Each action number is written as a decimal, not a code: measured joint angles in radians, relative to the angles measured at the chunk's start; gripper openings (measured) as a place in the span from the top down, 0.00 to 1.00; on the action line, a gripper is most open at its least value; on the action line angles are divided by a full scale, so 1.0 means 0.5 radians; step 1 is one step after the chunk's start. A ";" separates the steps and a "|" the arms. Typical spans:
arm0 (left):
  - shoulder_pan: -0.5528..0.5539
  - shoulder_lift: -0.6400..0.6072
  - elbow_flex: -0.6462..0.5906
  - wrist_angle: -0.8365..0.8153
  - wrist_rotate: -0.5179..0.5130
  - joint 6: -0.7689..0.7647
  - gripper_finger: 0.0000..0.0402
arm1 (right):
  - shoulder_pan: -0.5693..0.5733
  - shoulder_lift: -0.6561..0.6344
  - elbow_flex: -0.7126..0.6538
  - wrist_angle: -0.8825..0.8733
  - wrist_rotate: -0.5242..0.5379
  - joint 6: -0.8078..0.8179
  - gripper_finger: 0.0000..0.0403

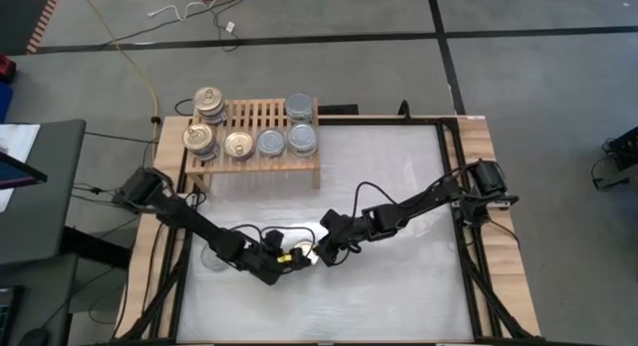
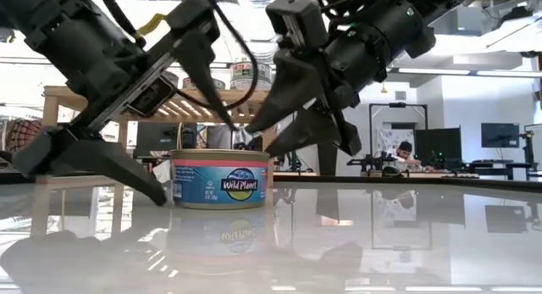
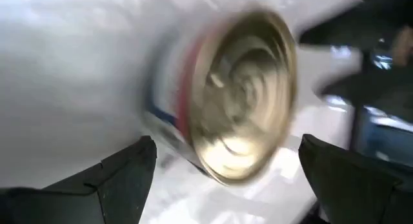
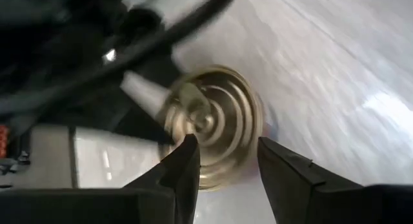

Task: Stack canned seafood by type on shelf
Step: Stack the blue tuna can on top of the bottom right blue tuna can on the shelf

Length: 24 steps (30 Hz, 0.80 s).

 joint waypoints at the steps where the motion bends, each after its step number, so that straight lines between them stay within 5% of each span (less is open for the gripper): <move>1: -0.003 -0.039 0.000 -0.098 -0.009 0.001 0.09 | 0.000 -0.009 0.000 0.014 0.000 -0.015 0.56; 5: -0.033 -0.187 -0.005 -0.413 -0.022 -0.043 0.09 | 0.000 -0.011 0.001 0.033 0.000 -0.019 0.56; 24: -0.028 -0.232 -0.097 -0.123 0.026 -0.019 0.09 | -0.052 0.142 0.003 0.082 -0.056 0.151 0.59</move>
